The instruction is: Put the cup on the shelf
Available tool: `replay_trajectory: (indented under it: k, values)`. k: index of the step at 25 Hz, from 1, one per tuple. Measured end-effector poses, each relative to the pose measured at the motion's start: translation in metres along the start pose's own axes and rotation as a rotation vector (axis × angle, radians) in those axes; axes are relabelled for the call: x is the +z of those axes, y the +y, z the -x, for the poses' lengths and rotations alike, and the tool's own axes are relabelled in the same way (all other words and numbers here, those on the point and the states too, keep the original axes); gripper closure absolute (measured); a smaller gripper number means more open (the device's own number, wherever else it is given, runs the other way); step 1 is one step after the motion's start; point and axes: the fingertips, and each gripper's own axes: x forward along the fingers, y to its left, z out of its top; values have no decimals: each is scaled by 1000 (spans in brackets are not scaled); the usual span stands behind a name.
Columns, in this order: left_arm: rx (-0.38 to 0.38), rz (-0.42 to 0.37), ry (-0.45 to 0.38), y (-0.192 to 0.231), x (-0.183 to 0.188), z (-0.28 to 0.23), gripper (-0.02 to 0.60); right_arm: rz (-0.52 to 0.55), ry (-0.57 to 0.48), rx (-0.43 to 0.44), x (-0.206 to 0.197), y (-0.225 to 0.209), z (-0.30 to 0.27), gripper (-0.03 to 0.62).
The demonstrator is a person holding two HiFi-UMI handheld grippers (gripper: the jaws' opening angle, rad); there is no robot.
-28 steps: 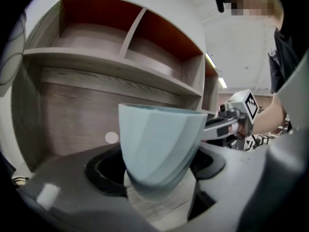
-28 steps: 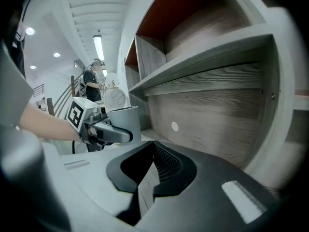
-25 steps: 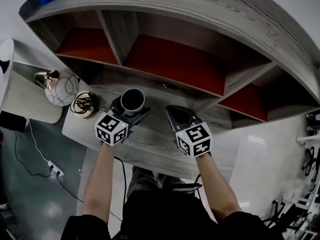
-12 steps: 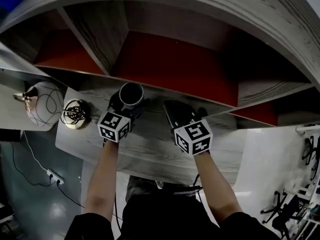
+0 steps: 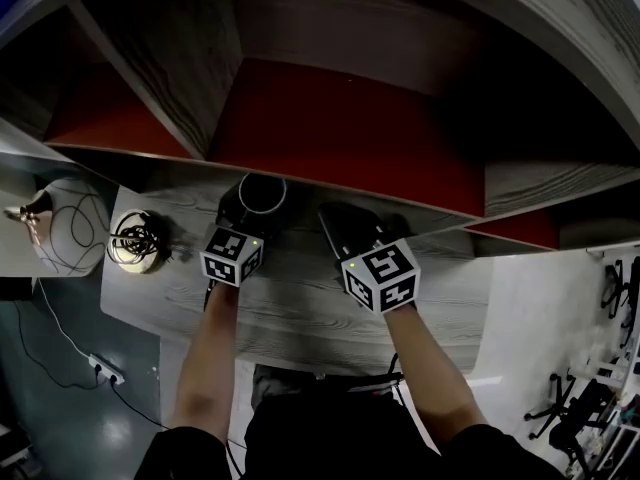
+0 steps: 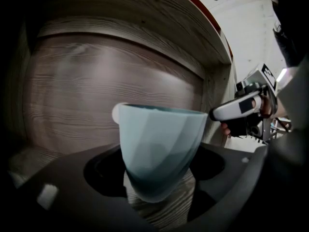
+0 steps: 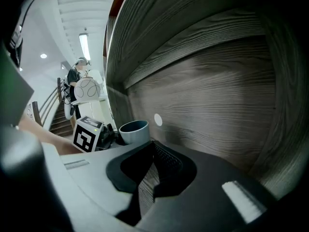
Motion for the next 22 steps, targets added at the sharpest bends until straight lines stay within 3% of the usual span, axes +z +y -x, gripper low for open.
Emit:
replay_trajectory:
  k: [6, 14, 20, 22]
  values:
    - [3, 22, 8, -3, -15, -3, 212, 18, 9, -1, -4, 2, 6, 582]
    - [8, 29, -41, -1, -8, -5, 212, 34, 7, -11, -5, 1, 14, 582]
    - [-20, 61, 5, -2, -22, -2, 209, 32, 16, 1, -7, 8, 16, 582]
    - [-23, 77, 11, -4, -23, 2, 178, 30, 22, 6, -8, 11, 18, 582]
